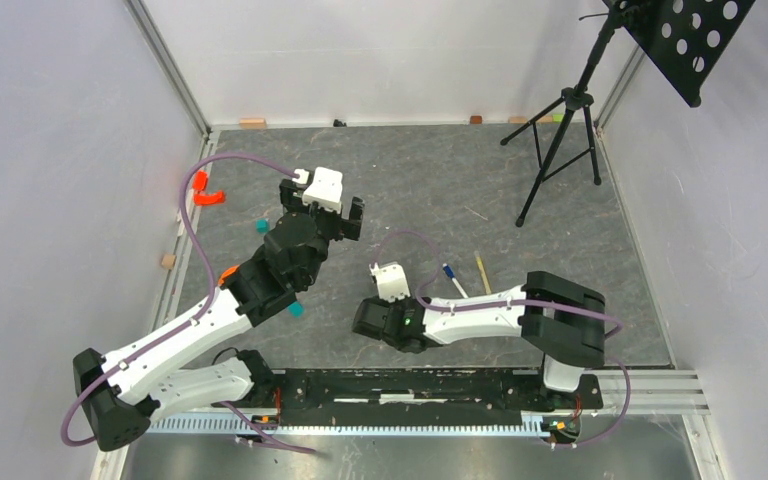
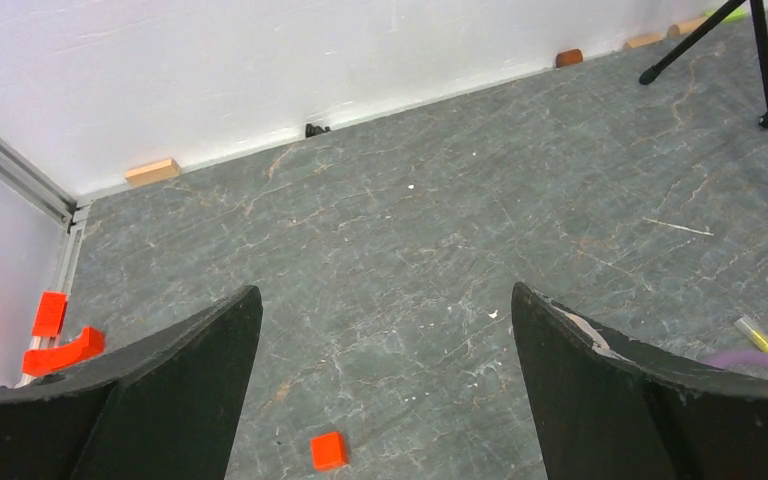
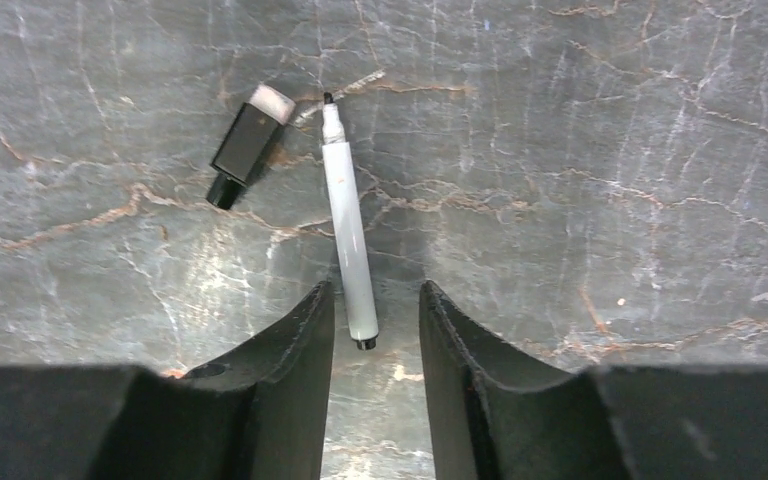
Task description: Insert the pens into the pen caps
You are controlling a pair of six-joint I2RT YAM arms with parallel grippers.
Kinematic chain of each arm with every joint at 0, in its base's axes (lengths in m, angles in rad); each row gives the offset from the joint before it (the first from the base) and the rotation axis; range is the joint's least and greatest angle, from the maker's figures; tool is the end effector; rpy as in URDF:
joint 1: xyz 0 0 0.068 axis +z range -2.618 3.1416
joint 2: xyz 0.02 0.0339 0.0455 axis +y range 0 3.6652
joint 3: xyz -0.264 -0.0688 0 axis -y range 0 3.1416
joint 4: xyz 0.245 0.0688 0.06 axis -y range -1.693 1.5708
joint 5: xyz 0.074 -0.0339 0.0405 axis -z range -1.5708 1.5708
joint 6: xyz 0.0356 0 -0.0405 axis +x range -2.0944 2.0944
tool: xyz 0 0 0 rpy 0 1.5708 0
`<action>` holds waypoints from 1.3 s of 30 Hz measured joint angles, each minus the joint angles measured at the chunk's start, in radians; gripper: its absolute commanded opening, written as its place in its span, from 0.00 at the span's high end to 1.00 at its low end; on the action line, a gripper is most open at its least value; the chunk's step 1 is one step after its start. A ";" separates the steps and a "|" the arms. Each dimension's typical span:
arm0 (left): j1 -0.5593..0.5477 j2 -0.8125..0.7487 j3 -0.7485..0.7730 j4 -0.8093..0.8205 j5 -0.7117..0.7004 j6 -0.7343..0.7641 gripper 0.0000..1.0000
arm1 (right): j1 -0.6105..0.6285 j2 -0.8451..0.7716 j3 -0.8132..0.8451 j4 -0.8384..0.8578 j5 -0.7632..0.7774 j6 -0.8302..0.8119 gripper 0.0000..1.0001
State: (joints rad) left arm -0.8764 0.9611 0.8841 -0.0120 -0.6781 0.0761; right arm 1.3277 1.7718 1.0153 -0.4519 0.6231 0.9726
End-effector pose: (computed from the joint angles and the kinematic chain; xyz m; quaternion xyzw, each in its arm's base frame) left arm 0.1573 -0.1540 0.3619 0.1195 0.7213 -0.0219 0.6818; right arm 0.0992 0.3139 0.1514 -0.1110 0.9313 0.0335 0.3453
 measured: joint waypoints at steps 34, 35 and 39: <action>0.000 0.035 -0.001 0.004 0.038 0.013 0.00 | -0.161 -0.080 -0.122 0.238 -0.214 -0.461 1.00; 0.000 0.039 -0.001 0.005 0.049 0.012 0.00 | -0.161 -0.090 -0.130 0.237 -0.208 -0.470 1.00; 0.000 0.048 -0.001 0.005 0.078 0.011 0.00 | -0.166 -0.172 -0.203 0.209 -0.177 -0.509 1.00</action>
State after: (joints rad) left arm -0.8764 1.0088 0.8829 -0.0067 -0.5999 0.0872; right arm 1.1622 1.5993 0.8120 -0.2432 0.4458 0.4637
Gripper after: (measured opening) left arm 0.994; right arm 0.021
